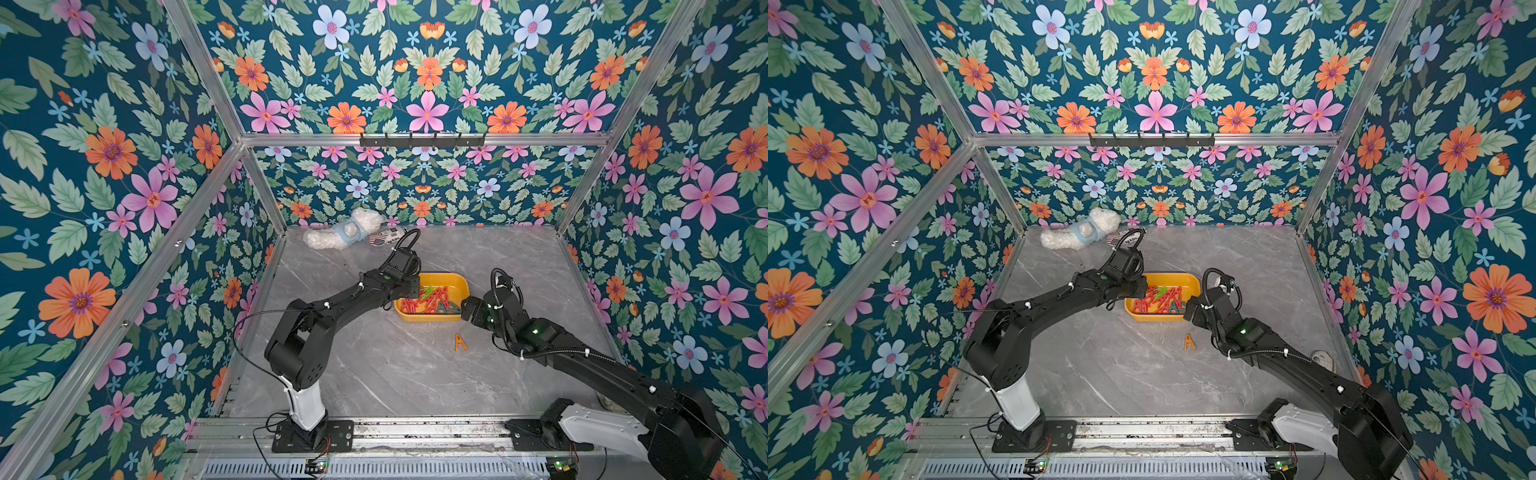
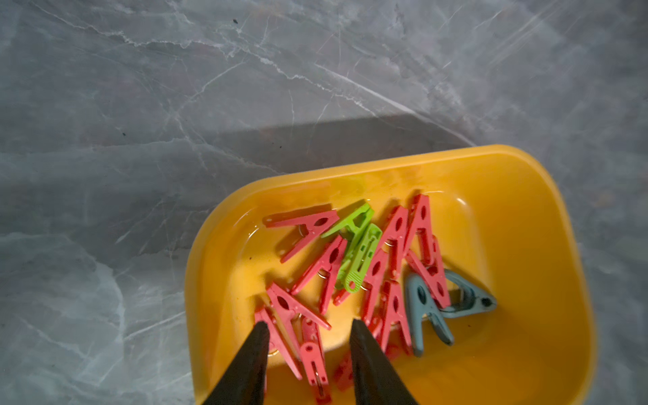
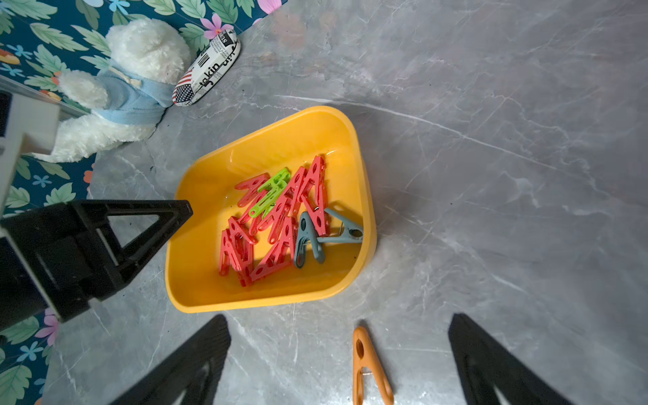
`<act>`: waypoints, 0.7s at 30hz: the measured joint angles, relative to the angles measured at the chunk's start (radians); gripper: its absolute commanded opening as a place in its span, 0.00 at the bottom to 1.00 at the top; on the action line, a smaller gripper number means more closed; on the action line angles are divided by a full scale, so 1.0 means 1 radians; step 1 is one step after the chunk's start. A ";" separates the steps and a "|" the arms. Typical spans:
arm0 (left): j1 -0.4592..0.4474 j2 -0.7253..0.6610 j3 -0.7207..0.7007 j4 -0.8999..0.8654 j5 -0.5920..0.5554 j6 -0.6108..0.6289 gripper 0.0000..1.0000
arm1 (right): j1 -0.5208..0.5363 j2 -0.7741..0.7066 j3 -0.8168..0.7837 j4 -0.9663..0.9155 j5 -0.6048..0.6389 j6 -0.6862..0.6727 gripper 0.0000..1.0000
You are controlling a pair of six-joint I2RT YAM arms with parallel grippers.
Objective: Take the clothespins out of the storage box
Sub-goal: Pick up the clothespin from the storage box.
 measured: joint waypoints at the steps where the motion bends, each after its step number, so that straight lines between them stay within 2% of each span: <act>1: 0.000 0.018 0.014 -0.005 -0.005 0.014 0.40 | -0.003 0.006 0.004 0.000 -0.003 -0.006 0.99; 12: 0.000 0.169 0.133 -0.072 -0.037 0.187 0.37 | -0.019 0.062 0.035 0.009 -0.046 -0.032 0.99; 21: 0.010 0.234 0.177 -0.078 -0.056 0.267 0.34 | -0.043 0.068 0.036 0.011 -0.064 -0.036 0.99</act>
